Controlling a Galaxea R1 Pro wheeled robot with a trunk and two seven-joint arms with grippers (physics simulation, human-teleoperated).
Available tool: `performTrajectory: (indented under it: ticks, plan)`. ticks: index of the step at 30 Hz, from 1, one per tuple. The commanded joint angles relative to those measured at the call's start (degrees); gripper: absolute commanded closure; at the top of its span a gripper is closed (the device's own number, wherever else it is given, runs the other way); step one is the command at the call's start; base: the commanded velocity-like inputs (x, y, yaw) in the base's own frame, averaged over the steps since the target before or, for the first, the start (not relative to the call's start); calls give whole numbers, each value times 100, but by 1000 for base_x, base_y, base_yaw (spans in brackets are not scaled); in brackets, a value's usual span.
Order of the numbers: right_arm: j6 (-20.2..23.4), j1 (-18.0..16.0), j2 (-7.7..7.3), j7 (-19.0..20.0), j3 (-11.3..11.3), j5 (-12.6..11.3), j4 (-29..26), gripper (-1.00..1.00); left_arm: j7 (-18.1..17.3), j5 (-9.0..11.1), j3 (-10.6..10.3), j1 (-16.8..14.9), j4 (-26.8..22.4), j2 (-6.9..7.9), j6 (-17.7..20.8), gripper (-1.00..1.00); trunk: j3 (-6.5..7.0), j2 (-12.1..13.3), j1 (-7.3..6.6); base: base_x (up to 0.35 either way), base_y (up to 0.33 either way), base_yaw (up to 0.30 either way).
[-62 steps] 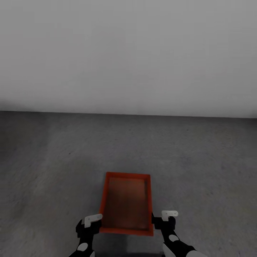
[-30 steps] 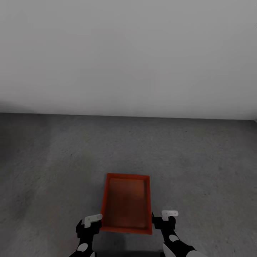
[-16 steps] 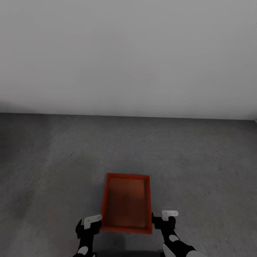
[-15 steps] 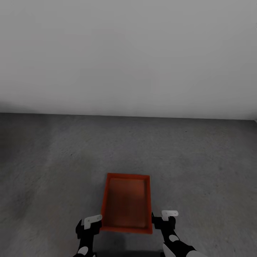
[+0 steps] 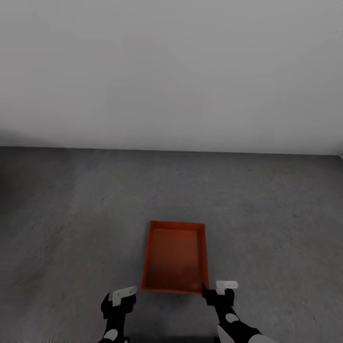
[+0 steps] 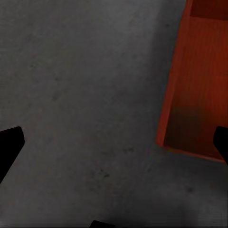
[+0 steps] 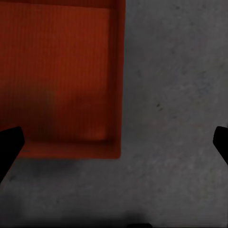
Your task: Move the two storage containers from the living room to the garage. In the garage, place one container on the floor and stack the other container on top of it (either order is fine).
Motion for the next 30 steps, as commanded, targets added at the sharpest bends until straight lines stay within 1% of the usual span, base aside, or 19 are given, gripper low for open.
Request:
performTrajectory:
  ticks: [1,5,12,14,15,16,18,19,20,21,23,24,26,27,28,29,30]
  plan:
    - [-17,-3,1,-27,50,-40,5,-100,26,49,-51,-1,5,2,-22,-100,-3,-2,-2,-227,126,0]
    - [-17,-3,-1,-27,50,-39,5,-100,26,36,-49,-3,5,6,-31,-100,-3,-2,-2,-196,110,0]
    - [-12,-10,-101,-25,48,-41,0,-100,-59,67,-55,2,-25,49,-53,-100,-3,-2,-2,-48,28,0]
    - [-3,-11,-201,-17,46,-43,-2,-100,-61,89,-43,2,-23,70,-46,-100,-3,-2,-2,-5,3,0]
    - [10,-11,-323,-11,52,-44,-3,-100,-62,102,-34,2,-28,115,-44,-100,-3,-2,-2,-3,2,0]
    - [15,-11,-388,-6,57,-44,-3,-100,-62,109,-31,2,-33,150,-40,-100,-3,-2,-2,-2,1,0]
    - [37,-12,-634,75,73,-41,-3,-100,-62,129,-25,2,-71,428,-11,-100,-3,-2,-2,-1,0,0]
    - [52,-12,-771,171,77,-46,1,-100,-78,153,-13,2,-68,627,31,-100,-3,-2,-2,0,0,0]
    - [59,-12,-840,251,77,-49,24,-100,-108,189,2,2,-49,758,80,-100,-3,-2,-2,0,0,0]
    - [71,-12,-901,371,77,-63,55,-100,-190,277,15,2,27,934,184,-100,-3,-2,-2,0,0,0]
    - [79,-12,-925,450,76,-69,82,-100,-290,341,18,2,147,1031,260,-100,-3,-2,-2,0,0,0]
    - [86,-9,-935,519,76,-75,135,-100,-430,400,24,2,327,1104,311,-100,-3,-2,-2,0,0,0]
    - [94,-5,-919,605,78,-75,407,-100,-781,516,34,2,756,1216,372,-100,-3,-2,-2,0,0,0]
    - [100,-1,-913,618,78,-76,485,-100,-872,551,36,2,862,1246,381,-100,-3,-2,-2,0,0,0]
    - [125,3,-904,636,77,-74,595,-100,-1050,628,36,2,1052,1311,399,-100,-3,-2,-2,0,0,0]
    - [148,2,-900,644,77,-74,632,-100,-1130,667,34,2,1124,1347,407,-100,-3,-2,-2,0,0,0]
    - [222,-6,-897,657,77,-73,684,-100,-1263,736,30,9,1230,1417,431,-100,-3,-2,-2,0,0,0]
